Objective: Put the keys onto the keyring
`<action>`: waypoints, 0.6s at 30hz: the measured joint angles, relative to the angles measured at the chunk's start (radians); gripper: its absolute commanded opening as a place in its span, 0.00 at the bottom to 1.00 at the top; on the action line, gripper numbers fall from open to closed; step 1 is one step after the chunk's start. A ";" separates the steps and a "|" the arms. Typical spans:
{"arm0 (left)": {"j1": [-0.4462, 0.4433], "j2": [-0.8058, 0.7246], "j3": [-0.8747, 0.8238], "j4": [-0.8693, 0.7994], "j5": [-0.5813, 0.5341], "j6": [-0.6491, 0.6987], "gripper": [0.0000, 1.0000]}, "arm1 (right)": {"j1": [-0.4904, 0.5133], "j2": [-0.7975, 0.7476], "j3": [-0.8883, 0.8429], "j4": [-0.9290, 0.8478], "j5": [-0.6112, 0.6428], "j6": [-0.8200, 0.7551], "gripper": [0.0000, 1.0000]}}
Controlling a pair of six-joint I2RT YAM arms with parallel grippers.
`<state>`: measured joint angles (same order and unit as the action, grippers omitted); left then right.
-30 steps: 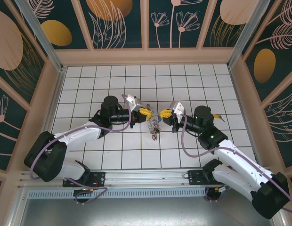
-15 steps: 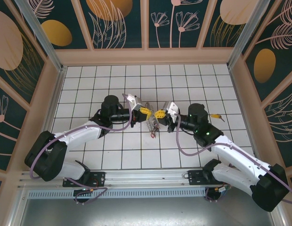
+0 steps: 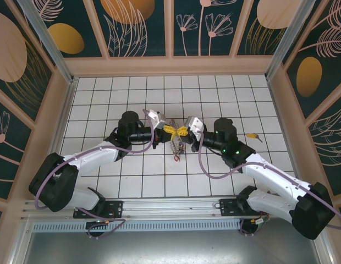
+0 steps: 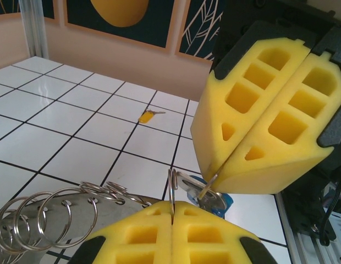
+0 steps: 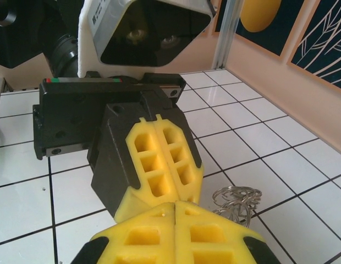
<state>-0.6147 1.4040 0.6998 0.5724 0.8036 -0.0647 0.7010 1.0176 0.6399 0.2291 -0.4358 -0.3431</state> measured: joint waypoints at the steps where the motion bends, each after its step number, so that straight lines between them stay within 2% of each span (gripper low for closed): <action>1: 0.000 0.000 0.000 0.000 0.000 0.000 0.00 | 0.003 0.002 0.002 0.002 0.005 -0.001 0.00; 18: 0.001 0.000 0.002 -0.010 -0.020 0.011 0.00 | 0.048 0.035 0.013 0.015 0.145 -0.018 0.00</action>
<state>-0.6136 1.4036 0.7013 0.5629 0.7837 -0.0536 0.7494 1.0531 0.6525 0.2443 -0.2905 -0.3614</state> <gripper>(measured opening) 0.065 0.046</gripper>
